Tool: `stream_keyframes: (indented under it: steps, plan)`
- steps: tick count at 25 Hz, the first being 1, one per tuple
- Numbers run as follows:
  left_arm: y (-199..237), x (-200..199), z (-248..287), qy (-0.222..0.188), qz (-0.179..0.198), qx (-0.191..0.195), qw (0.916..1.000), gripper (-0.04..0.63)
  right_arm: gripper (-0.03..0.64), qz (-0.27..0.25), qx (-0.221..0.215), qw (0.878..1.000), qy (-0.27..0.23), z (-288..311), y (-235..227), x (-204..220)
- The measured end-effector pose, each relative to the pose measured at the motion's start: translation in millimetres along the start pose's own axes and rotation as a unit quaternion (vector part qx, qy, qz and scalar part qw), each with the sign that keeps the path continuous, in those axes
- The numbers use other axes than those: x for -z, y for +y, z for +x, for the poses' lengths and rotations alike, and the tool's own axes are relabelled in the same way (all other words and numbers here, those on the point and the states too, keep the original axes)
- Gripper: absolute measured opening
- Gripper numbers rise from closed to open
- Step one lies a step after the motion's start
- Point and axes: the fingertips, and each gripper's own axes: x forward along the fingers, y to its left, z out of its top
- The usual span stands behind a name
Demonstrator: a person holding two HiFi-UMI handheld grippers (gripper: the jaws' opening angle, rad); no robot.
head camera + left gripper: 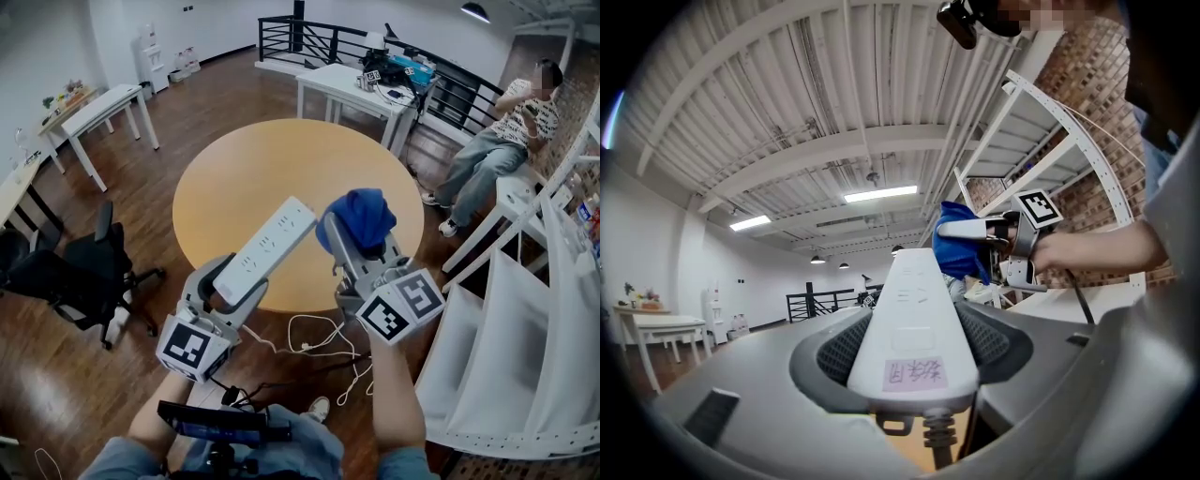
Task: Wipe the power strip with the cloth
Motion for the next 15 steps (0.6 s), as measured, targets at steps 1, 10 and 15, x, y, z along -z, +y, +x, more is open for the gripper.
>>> stream_keyframes:
  steps: [1, 10, 15]
  plan:
    - [-1, 0, 0, 0.001, 0.004, 0.000, 1.0000, 0.284, 0.061, -0.003, 0.001, 1.000, 0.001, 0, -1, -1]
    - [-8, 1, -1, 0.001, 0.025, 0.018, 0.9995, 0.284, 0.061, -0.024, 0.003, 1.000, 0.005, 7, -10, -11]
    - [-13, 2, -1, 0.007, 0.044, 0.024, 0.9987, 0.284, 0.061, -0.028, -0.002, 1.000, 0.011, 16, -10, -12]
